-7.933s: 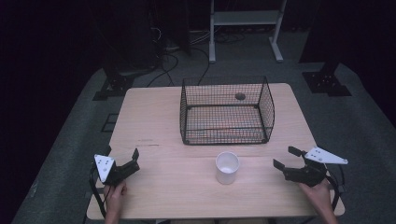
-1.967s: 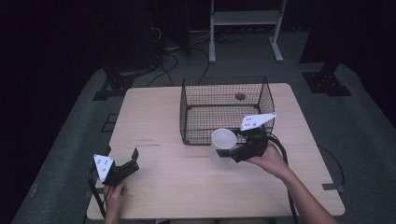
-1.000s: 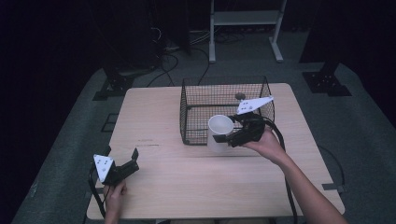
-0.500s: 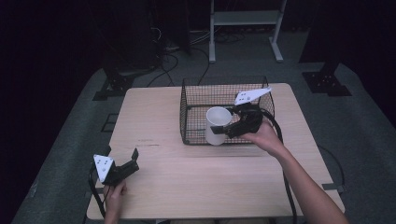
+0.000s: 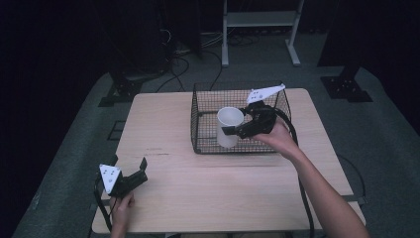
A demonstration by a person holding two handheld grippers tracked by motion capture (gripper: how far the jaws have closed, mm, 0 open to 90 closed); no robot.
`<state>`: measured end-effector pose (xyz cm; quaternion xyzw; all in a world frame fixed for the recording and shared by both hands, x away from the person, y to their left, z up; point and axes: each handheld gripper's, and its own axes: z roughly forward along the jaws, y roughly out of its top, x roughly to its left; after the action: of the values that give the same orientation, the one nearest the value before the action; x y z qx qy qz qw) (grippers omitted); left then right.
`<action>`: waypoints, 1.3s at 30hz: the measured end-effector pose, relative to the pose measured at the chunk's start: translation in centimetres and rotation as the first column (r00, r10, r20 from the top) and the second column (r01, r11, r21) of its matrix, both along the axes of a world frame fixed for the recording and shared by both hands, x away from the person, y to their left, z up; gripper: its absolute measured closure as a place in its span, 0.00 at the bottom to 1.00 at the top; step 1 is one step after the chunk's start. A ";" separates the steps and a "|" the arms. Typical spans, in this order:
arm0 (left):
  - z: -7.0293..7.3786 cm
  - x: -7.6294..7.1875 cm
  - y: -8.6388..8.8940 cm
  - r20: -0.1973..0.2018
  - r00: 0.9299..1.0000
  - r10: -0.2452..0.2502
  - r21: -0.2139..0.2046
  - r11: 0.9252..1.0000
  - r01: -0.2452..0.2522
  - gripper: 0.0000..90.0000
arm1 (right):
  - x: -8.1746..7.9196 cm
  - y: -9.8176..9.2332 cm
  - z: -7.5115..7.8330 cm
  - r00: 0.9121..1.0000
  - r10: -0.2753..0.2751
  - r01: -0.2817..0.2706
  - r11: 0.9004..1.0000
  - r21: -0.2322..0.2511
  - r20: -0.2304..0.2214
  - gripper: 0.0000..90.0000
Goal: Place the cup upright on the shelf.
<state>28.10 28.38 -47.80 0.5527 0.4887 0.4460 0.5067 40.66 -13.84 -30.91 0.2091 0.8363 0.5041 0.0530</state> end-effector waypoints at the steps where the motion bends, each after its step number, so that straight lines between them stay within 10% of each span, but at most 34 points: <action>1: 0.0 0.0 0.0 0.000 1.000 0.000 0.000 1.000 0.000 0.00 | 0.1 0.0 0.0 1.000 0.000 0.000 1.000 0.000 0.001 0.21; 39: 0.0 0.0 0.2 -0.003 1.000 0.000 -0.012 1.000 0.000 0.00 | 6.8 0.9 0.8 0.995 -0.095 0.094 0.995 -0.042 -0.019 0.21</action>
<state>28.14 28.55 -47.80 0.5501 0.4923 0.4423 0.5092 47.50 -12.97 -30.14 0.2526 0.8361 0.4815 0.0725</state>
